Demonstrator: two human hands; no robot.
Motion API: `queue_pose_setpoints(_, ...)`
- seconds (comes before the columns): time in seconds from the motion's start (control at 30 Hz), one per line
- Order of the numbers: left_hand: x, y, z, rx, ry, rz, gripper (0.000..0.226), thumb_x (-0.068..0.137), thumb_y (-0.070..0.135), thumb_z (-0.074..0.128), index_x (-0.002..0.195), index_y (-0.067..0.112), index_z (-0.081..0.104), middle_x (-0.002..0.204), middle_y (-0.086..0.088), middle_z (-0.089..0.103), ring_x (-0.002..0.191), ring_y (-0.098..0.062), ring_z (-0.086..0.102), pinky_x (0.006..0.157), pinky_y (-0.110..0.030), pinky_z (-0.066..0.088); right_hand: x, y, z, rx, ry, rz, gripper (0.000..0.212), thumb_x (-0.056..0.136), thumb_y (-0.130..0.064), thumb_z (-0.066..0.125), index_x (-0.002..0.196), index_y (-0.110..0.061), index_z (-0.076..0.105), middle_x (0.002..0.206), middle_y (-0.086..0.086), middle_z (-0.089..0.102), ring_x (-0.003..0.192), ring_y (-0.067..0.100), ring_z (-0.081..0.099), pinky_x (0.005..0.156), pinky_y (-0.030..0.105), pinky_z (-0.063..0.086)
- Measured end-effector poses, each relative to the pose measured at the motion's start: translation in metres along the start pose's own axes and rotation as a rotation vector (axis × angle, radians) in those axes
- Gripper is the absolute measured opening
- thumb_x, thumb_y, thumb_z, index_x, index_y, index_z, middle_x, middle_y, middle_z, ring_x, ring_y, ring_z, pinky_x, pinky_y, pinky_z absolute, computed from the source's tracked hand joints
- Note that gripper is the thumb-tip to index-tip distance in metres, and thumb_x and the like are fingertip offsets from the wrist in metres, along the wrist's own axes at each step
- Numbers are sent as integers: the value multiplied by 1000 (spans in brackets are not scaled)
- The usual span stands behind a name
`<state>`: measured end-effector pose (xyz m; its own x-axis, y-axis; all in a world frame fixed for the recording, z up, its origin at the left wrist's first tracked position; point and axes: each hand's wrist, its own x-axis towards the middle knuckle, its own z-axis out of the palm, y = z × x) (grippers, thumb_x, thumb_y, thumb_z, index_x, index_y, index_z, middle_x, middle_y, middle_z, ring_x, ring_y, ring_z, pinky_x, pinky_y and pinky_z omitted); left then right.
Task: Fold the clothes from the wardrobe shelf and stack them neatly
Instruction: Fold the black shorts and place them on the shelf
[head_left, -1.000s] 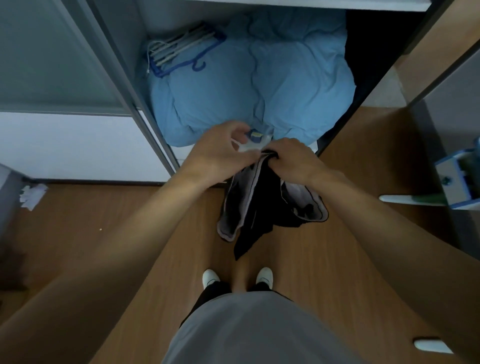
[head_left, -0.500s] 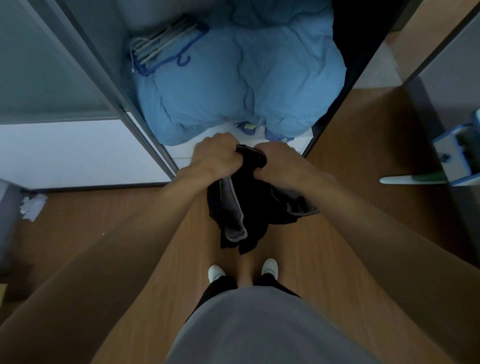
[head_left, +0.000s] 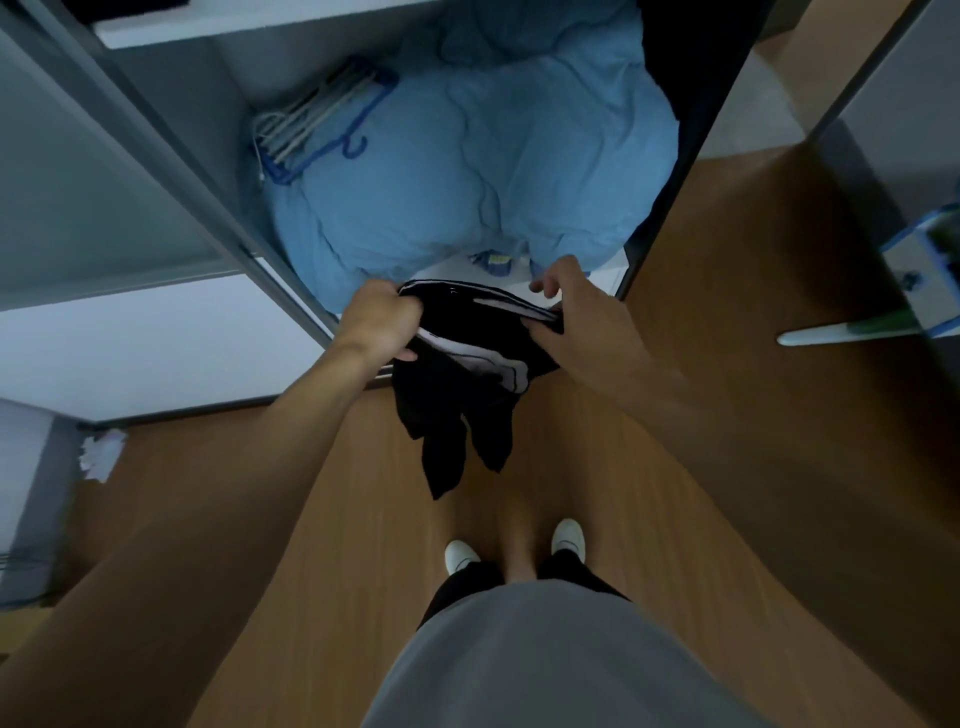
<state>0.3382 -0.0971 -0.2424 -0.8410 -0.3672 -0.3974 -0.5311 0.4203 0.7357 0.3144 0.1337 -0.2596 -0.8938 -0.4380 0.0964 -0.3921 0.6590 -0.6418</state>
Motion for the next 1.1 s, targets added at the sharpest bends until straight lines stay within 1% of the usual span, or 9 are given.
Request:
queue_pose_setpoints(0.1,0,5,-3,-96,62,5,26,78,11,46,88,18,69,91,-1,69,79,-17,65,45,-20,51,-13,4,4,16,21,-201,25,95,-18,62,92,-19,38,125,8,63,89,29,66,71,51,52)
queue_pose_setpoints(0.2,0,11,-8,-83,99,2,20,71,16,46,74,19,65,75,3,66,68,-15,63,42,-17,47,-19,11,7,-128,29,-377,19,93,-6,41,87,-3,58,127,17,62,79,36,68,55,45,53)
queue_pose_setpoints(0.33,-1,10,-6,64,28,96,19,66,20,46,55,20,61,49,8,54,44,-11,54,40,-20,44,-5,27,9,-221,-134,-139,37,95,-3,48,127,-11,66,138,13,58,117,33,62,89,48,51)
queue_pose_setpoints(0.4,-3,8,-2,76,-3,109,25,68,20,47,46,23,58,40,13,46,36,-6,49,38,-19,42,-2,29,10,-140,-118,25,36,98,-12,52,132,-17,63,129,9,64,116,28,61,93,43,49)
queue_pose_setpoints(0.53,-3,10,9,-71,31,71,27,77,9,50,55,20,61,42,15,54,41,-2,55,41,-18,47,-5,10,18,56,-248,189,51,88,-65,46,98,-23,74,97,-1,73,91,13,66,81,38,54)
queue_pose_setpoints(0.67,-3,13,12,-195,95,13,23,77,8,48,76,16,69,79,-3,72,69,-16,69,47,-21,52,-15,-9,29,124,-242,199,69,82,-83,32,59,-21,54,56,-7,56,53,0,55,53,25,36)
queue_pose_setpoints(0.83,-1,10,6,-246,129,-4,27,78,9,45,77,19,70,87,-1,74,70,-17,72,50,-24,55,-12,-7,24,39,-245,106,46,89,-53,59,61,-17,57,60,-2,58,57,10,56,54,30,39)
queue_pose_setpoints(0.93,1,4,6,-283,126,-19,31,79,7,42,79,18,71,84,0,75,66,-16,73,51,-24,56,-6,-1,18,123,-287,126,47,90,-29,67,53,-16,41,53,-2,40,50,10,41,55,30,32)
queue_pose_setpoints(1.1,2,0,6,-397,155,-80,31,84,3,40,91,12,69,86,-1,74,65,-17,74,51,-24,57,-8,-9,19,-46,-363,95,53,88,-34,69,54,-19,32,57,-5,36,55,10,40,56,30,29)
